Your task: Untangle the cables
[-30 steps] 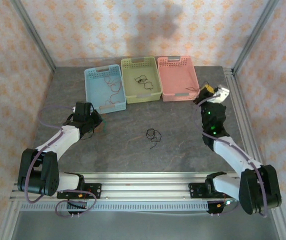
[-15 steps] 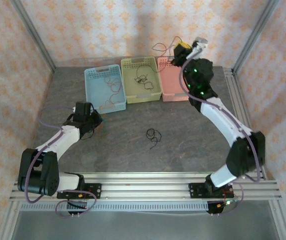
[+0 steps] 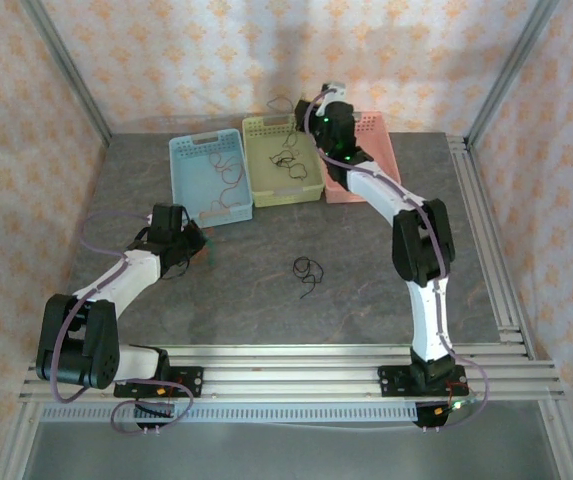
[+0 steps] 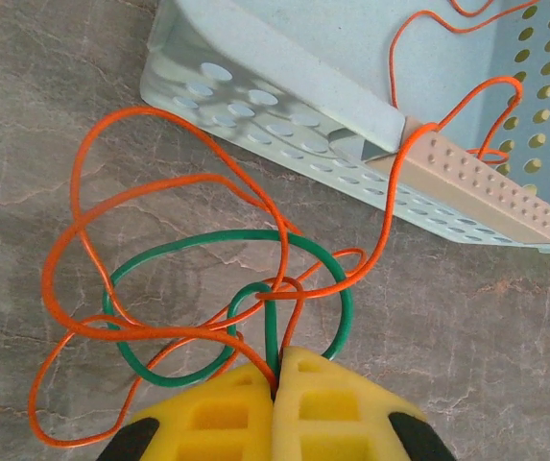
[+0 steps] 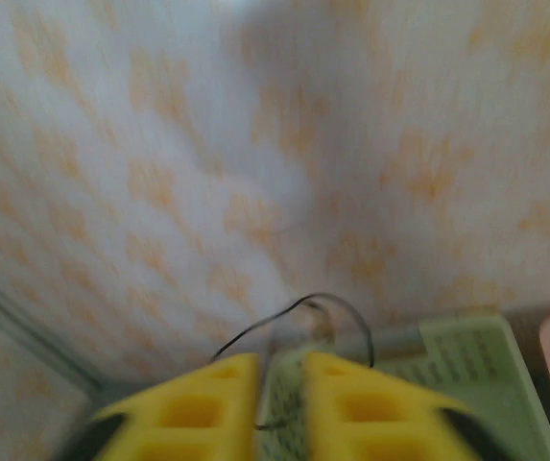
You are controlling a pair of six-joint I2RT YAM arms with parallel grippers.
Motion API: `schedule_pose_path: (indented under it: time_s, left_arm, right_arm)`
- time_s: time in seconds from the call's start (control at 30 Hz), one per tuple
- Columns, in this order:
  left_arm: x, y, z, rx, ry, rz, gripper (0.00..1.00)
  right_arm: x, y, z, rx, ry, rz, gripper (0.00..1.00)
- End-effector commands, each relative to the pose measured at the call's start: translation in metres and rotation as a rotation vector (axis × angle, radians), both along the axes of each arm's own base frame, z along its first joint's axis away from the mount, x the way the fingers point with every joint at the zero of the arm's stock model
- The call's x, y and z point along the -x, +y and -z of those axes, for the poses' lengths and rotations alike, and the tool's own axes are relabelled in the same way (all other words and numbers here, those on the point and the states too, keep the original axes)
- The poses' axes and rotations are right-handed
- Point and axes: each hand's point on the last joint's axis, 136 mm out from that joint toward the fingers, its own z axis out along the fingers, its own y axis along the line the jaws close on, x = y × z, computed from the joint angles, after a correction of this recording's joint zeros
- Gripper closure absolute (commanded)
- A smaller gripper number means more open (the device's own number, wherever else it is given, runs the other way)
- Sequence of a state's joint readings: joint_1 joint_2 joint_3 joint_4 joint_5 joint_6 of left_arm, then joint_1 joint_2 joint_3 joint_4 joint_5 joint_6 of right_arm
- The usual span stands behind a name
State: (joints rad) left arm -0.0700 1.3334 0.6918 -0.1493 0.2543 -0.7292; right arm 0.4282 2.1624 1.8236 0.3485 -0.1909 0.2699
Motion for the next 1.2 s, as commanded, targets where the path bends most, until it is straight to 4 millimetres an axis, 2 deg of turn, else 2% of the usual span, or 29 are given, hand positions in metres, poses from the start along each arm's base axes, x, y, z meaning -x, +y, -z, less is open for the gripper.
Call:
schedule_pose_path:
  time_s: [0.0,0.1,0.2,0.3,0.4,0.5,0.63,0.73,0.83,0.97,1.17]
  left_arm:
    - [-0.005,-0.003,-0.002,0.011,-0.017,0.017,1.00]
    - [-0.007,-0.006,-0.004,0.024,-0.027,0.034,1.00]
    - [-0.010,-0.014,-0.008,0.054,-0.054,0.068,1.00]
    - [-0.012,-0.020,-0.013,0.072,-0.080,0.093,1.00]
    - [-0.014,-0.029,-0.021,0.091,-0.116,0.133,1.00]
    - [-0.016,-0.047,-0.032,0.119,-0.164,0.196,1.00]
    - [-0.017,-0.079,-0.049,0.160,-0.231,0.313,1.00]
    - [-0.016,-0.103,-0.058,0.185,-0.267,0.402,1.00]
    - [-0.014,-0.123,-0.064,0.203,-0.287,0.475,1.00]
    - [-0.012,-0.134,-0.068,0.217,-0.297,0.515,1.00]
    - [-0.009,-0.144,-0.073,0.244,-0.314,0.553,1.00]
  right_arm:
    - [0.009,0.011,0.015,0.036,0.039,-0.050,0.64]
    - [0.028,0.008,0.016,0.091,0.028,-0.069,0.57]
    - [0.060,0.004,0.013,0.150,0.004,-0.108,0.56]
    - [0.102,-0.007,0.014,0.142,-0.028,-0.151,0.56]
    - [0.143,-0.016,0.030,0.152,-0.029,-0.201,0.57]
    - [0.182,-0.017,0.051,0.188,-0.044,-0.256,0.58]
    - [0.236,-0.002,0.082,0.234,-0.058,-0.414,0.58]
    - [0.269,0.011,0.103,0.275,-0.078,-0.540,0.58]
    - [0.290,0.028,0.114,0.302,-0.113,-0.622,0.57]
    - [0.311,0.056,0.125,0.302,-0.108,-0.751,0.54]
    - [0.311,0.073,0.148,0.328,-0.076,-0.773,0.49]
